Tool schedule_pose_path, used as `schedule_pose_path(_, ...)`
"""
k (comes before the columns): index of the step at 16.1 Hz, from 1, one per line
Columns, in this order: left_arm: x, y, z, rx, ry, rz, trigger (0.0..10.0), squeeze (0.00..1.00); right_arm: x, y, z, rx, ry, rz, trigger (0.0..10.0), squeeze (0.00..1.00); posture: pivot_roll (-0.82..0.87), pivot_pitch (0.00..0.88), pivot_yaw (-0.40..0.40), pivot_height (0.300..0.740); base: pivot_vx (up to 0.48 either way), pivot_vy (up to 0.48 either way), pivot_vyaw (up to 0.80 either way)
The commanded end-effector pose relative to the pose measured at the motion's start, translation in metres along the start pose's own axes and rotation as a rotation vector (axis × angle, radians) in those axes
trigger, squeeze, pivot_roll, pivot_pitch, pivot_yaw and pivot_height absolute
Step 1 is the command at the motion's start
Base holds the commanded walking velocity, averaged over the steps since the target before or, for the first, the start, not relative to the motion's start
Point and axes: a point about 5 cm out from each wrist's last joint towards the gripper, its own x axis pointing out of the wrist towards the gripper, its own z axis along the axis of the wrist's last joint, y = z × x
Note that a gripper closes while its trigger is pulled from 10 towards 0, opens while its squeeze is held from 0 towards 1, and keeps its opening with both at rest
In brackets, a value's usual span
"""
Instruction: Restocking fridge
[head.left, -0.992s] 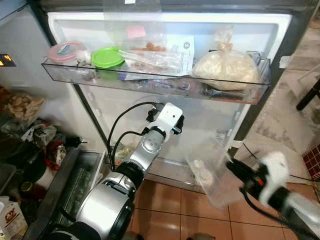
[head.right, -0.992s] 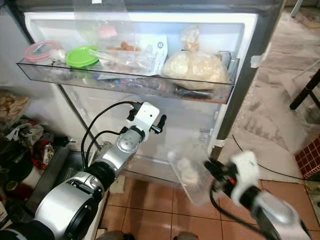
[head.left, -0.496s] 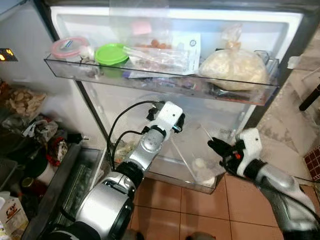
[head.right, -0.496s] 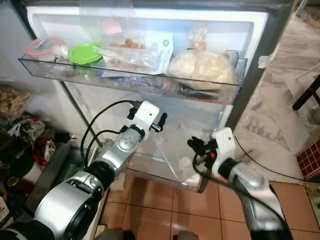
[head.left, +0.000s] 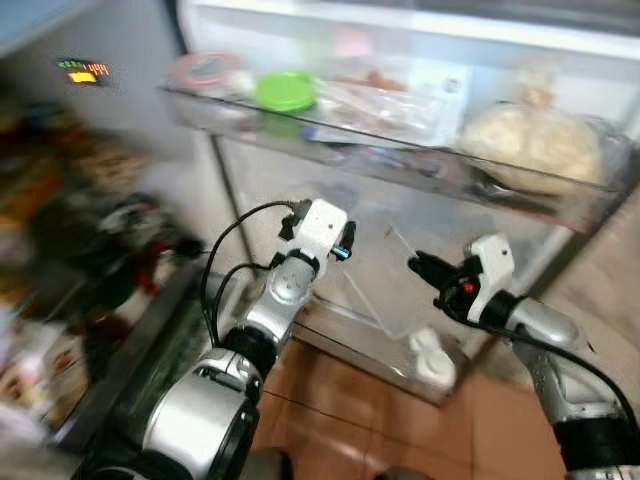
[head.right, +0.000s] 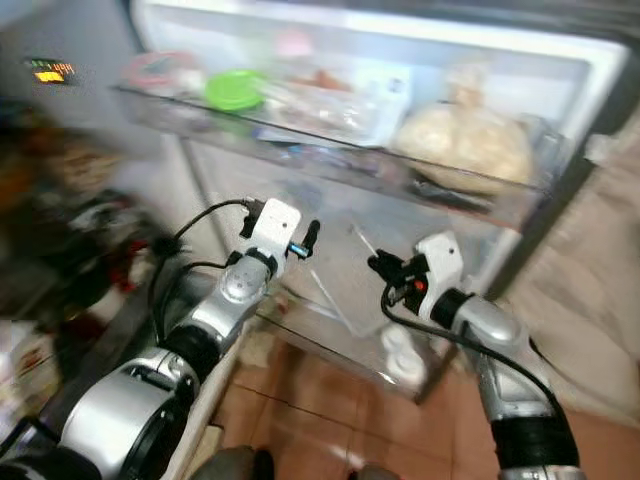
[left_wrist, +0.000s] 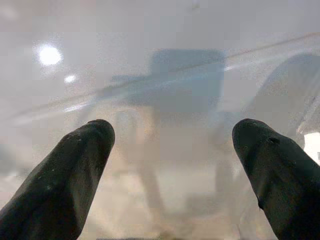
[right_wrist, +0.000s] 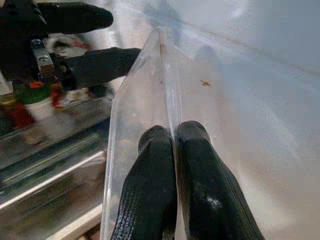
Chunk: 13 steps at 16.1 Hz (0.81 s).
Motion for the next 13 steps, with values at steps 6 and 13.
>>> schedule_pose_path(6,-0.002,-0.001,0.000,-0.006,-0.010,-0.001,10.0,0.00,0.001,0.000,-0.002,-0.033,-0.009,0.033,10.0,0.00,-0.03,0.000,0.029,0.740,0.000,0.000,0.79)
schedule_pose_path(13,-0.023,0.016,-0.021,-0.101,0.016,0.056,10.0,0.00,0.008,-0.004,0.003,-0.064,-0.041,0.000,10.0,0.00,-0.01,0.000,0.017,0.740,0.000,0.000,0.78)
